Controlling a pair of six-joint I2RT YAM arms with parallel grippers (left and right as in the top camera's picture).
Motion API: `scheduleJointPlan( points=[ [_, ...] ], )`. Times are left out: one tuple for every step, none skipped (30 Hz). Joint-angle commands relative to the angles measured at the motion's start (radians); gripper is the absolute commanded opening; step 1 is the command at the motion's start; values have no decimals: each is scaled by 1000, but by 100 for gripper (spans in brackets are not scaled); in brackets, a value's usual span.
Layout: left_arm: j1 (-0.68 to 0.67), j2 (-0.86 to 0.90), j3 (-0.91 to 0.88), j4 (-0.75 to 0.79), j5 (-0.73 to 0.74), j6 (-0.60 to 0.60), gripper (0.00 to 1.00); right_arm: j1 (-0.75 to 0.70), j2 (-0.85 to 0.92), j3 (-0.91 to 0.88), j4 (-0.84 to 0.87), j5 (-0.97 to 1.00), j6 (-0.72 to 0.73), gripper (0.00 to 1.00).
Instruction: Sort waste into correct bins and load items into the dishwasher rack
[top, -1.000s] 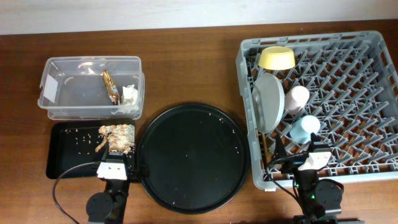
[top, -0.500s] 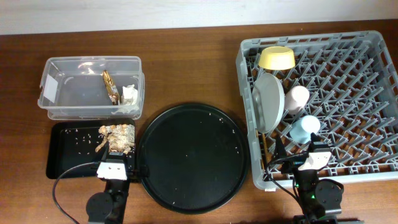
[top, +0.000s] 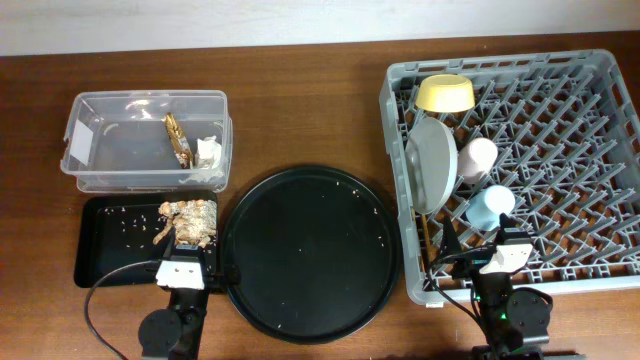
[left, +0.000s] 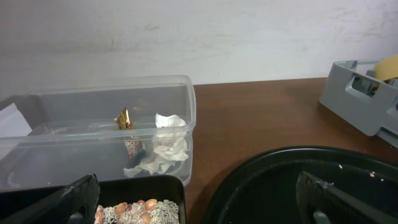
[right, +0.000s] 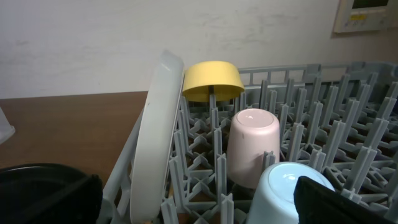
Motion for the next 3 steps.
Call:
scheduleJointPlan(
  points=[
    [3,-9,-6,0,15,16,99,-6,-6,-7,-5,9,1,99],
    [3,-9,-6,0,14,16,99,-6,-6,-7,-4,9,1,99],
    [3,-9,-6,0,14,16,99,-6,-6,-7,-4,9,1,99]
  ],
)
